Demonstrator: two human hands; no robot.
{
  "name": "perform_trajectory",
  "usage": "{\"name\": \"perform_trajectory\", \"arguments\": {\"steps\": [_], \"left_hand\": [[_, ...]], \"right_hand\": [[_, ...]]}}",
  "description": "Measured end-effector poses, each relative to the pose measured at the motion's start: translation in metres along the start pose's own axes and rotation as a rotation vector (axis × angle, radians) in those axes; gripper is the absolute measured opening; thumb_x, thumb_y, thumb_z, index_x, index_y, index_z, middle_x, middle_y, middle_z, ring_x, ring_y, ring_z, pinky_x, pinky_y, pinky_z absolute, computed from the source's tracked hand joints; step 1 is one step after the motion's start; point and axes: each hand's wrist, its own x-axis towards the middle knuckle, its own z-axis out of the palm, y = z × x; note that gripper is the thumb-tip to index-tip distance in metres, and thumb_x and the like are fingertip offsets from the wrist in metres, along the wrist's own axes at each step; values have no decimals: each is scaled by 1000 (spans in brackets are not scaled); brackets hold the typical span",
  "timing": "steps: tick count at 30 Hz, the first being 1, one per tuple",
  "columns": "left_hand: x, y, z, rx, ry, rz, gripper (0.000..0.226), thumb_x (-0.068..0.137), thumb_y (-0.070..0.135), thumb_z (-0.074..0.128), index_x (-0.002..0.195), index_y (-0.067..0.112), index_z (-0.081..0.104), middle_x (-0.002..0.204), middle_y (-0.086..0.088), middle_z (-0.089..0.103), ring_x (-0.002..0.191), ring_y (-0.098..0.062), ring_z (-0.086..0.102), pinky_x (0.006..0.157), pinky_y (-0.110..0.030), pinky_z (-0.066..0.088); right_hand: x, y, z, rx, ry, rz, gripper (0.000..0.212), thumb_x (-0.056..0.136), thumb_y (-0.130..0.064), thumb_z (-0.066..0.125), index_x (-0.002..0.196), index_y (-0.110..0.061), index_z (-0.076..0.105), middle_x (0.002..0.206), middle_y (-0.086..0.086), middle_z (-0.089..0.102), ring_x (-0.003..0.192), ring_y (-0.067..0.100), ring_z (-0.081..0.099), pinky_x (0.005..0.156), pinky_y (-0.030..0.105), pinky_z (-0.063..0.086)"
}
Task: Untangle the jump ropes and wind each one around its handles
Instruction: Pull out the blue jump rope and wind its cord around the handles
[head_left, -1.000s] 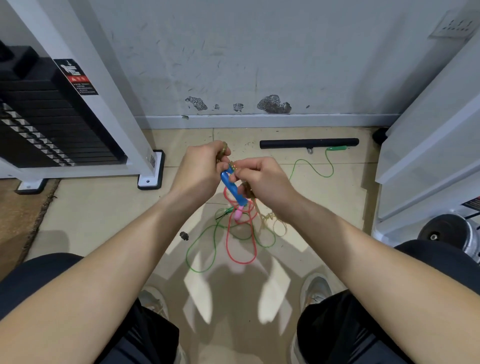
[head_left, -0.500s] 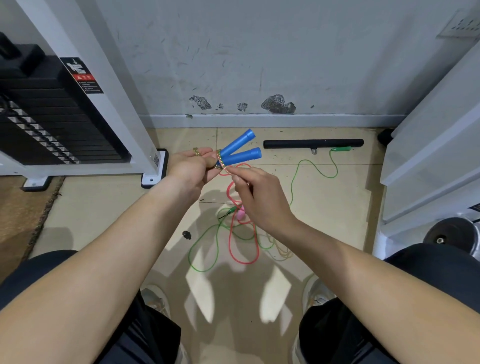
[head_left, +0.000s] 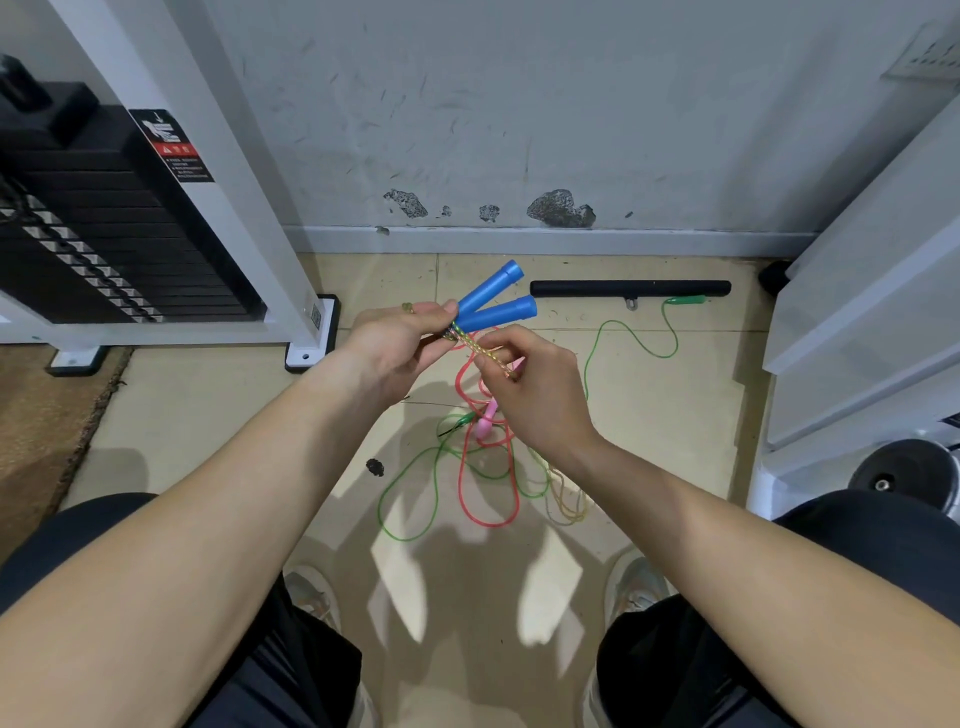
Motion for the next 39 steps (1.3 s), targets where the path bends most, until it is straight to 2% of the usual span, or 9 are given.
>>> {"name": "perform_trajectory", "arguments": {"steps": [4, 10, 15, 18, 22, 25, 28, 32, 39], "left_hand": [[3, 6, -2, -20, -9, -29, 15, 88, 3, 71, 100, -1, 65, 90, -7, 66, 75, -12, 69, 62, -18, 58], [-11, 25, -12, 194, -257, -86, 10, 91, -3, 62, 96, 4, 67, 82, -4, 72, 70, -11, 73, 63, -19, 59], [-18, 26, -14, 611, -431, 58, 22, 84, -12, 67, 100, 3, 66, 73, -2, 73, 67, -10, 71, 61, -22, 59], [-18, 20, -11, 886, -424, 184, 26, 80, -13, 74, 100, 1, 67, 80, -6, 69, 64, -9, 68, 58, -20, 57], [-13, 5, -6, 1145, -284, 395, 30, 75, -3, 83, 96, 12, 68, 86, -1, 72, 61, -1, 62, 57, -10, 49], [-6, -3, -2, 1033, -62, 515, 31, 77, -1, 82, 100, 11, 66, 85, 4, 69, 64, 0, 59, 53, -5, 44], [0, -10, 1, 813, 69, 525, 29, 80, 2, 80, 100, 13, 64, 84, 7, 68, 72, -9, 64, 69, -17, 54], [-3, -16, 7, 361, 74, 247, 25, 85, -5, 73, 106, 2, 61, 85, -4, 68, 74, -18, 68, 70, -25, 61], [-1, -20, 4, 178, 27, 38, 15, 92, -3, 65, 106, -1, 58, 81, -6, 61, 58, -10, 64, 57, -17, 54]], "right_hand": [[9, -1, -10, 218, -231, 235, 14, 93, -31, 69, 87, -19, 70, 70, -2, 64, 58, 19, 59, 61, 40, 53], [26, 0, -47, 124, -559, 204, 21, 102, -18, 57, 85, -11, 68, 65, -6, 50, 54, 2, 44, 54, 12, 38], [38, 8, -57, 10, -549, 234, 29, 88, -15, 69, 60, -20, 64, 59, -1, 48, 56, 5, 47, 54, 24, 32], [40, 5, -59, 89, -530, 268, 32, 92, -34, 71, 64, -17, 69, 53, -7, 50, 56, 15, 41, 56, 28, 32], [36, -10, -50, 242, -486, 323, 39, 101, -25, 59, 66, -11, 71, 53, -8, 51, 45, 9, 32, 53, 28, 30], [29, -18, -38, 310, -345, 365, 29, 101, -15, 53, 77, -5, 67, 54, -7, 54, 43, 9, 37, 52, 26, 33], [13, -22, -21, 153, -171, 220, 25, 100, -13, 50, 92, -10, 74, 71, -2, 64, 54, 12, 51, 53, 26, 42], [-8, -17, -5, -131, -117, -140, 24, 98, -7, 46, 104, -10, 69, 78, -2, 56, 75, 18, 50, 66, 32, 36], [-3, -11, -4, -290, -141, -244, 27, 100, -7, 46, 116, -9, 68, 84, 1, 50, 77, 15, 42, 67, 29, 35]]}}
